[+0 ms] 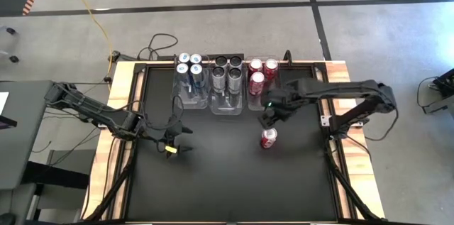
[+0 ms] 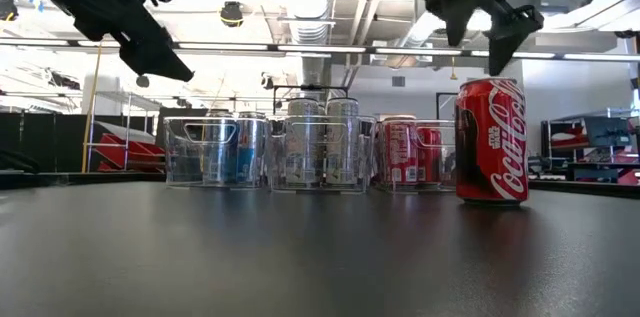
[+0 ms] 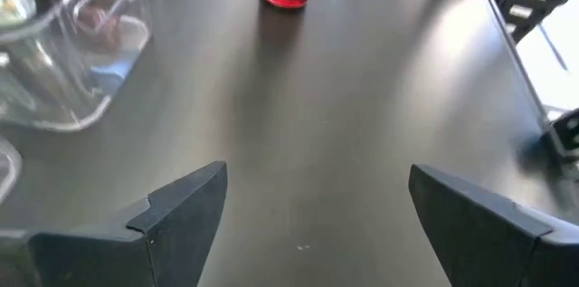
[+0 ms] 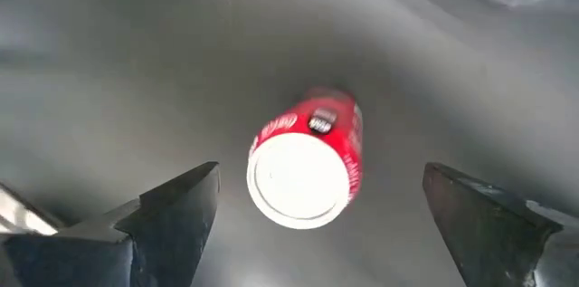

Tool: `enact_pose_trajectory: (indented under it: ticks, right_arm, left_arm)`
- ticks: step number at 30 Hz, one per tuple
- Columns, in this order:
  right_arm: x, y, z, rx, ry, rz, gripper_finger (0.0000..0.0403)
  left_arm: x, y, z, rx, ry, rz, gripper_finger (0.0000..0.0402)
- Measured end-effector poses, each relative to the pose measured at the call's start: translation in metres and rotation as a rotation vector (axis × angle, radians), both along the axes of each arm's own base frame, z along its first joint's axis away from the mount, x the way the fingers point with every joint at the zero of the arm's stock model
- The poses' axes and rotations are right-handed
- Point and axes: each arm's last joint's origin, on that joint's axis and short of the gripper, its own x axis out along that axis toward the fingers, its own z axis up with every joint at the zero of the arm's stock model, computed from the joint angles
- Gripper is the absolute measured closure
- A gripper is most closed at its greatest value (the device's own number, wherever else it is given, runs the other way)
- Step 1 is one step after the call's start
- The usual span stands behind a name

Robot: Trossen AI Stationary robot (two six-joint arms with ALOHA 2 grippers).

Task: Sort soda cans
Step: Put the red soda can into the right transparent bin

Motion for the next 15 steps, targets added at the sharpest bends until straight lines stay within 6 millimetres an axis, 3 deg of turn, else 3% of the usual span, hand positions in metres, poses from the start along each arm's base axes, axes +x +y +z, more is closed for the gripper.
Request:
enact_pose_trajectory:
  ticks: [7,15]
  right_arm:
    - [0.028,0.027,-0.041,-0.002,0.15,0.1,0.0003]
    - [0.042,0.032,-0.066,-0.002,0.221,0.147,0.0005]
  left_arm:
    - [0.0,0.001,0.001,0.089,-0.01,-0.008,0.0058]
    - [0.0,0.001,0.0,0.035,-0.01,0.028,0.0058]
